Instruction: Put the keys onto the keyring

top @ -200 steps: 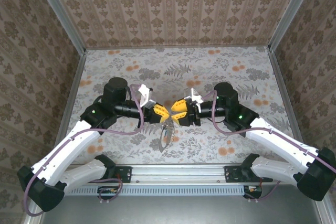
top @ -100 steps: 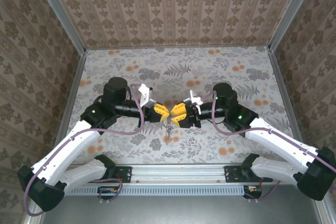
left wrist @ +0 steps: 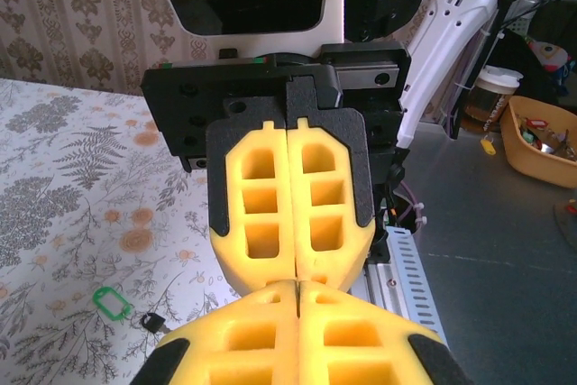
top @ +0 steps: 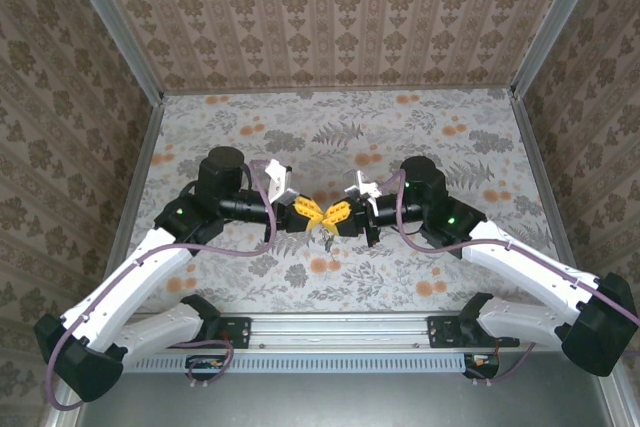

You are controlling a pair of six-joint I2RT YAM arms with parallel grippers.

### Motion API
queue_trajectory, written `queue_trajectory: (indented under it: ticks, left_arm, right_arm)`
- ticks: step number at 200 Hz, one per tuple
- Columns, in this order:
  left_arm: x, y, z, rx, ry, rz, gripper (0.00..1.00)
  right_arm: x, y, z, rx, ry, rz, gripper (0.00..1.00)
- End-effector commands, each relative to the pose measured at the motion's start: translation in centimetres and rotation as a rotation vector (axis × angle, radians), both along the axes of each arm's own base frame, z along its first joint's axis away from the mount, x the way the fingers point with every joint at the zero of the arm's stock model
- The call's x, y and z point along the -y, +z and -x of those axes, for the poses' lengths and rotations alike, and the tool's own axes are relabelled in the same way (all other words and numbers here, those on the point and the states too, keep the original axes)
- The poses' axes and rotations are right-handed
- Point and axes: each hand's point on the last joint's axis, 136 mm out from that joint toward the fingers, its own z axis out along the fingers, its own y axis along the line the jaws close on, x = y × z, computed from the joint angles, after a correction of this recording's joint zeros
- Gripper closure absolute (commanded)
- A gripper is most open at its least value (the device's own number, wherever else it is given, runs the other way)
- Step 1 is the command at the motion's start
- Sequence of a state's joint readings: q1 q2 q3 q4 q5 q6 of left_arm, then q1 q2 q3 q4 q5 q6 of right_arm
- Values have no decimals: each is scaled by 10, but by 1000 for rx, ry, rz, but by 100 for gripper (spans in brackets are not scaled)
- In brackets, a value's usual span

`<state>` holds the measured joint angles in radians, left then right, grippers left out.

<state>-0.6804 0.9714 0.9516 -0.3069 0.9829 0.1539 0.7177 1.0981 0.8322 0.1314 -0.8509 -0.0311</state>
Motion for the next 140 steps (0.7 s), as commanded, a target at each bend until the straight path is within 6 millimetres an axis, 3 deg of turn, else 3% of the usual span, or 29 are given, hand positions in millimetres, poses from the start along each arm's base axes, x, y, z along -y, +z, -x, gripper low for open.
queue_trajectory:
  ticks: [1, 7, 35, 55, 100, 140]
  left_arm:
    - [2, 16, 3, 54, -24, 37, 100]
    - [2, 17, 3, 55, -21, 39, 98]
    - [-6, 28, 2, 69, 9, 86, 72]
    - [-14, 34, 0, 68, 38, 118, 63]
    - [-29, 43, 1, 69, 76, 179, 61]
    - [-30, 47, 9, 54, 35, 206, 63]
  right_arm:
    - [-1, 22, 4, 65, 21, -56, 100]
    - [-1, 23, 3, 70, 17, -60, 100]
    - [1, 30, 4, 91, 7, -85, 100]
    - [2, 33, 4, 98, 4, -102, 100]
    - [8, 48, 6, 115, -13, -186, 100]
    - [16, 65, 10, 134, -38, -282, 100]
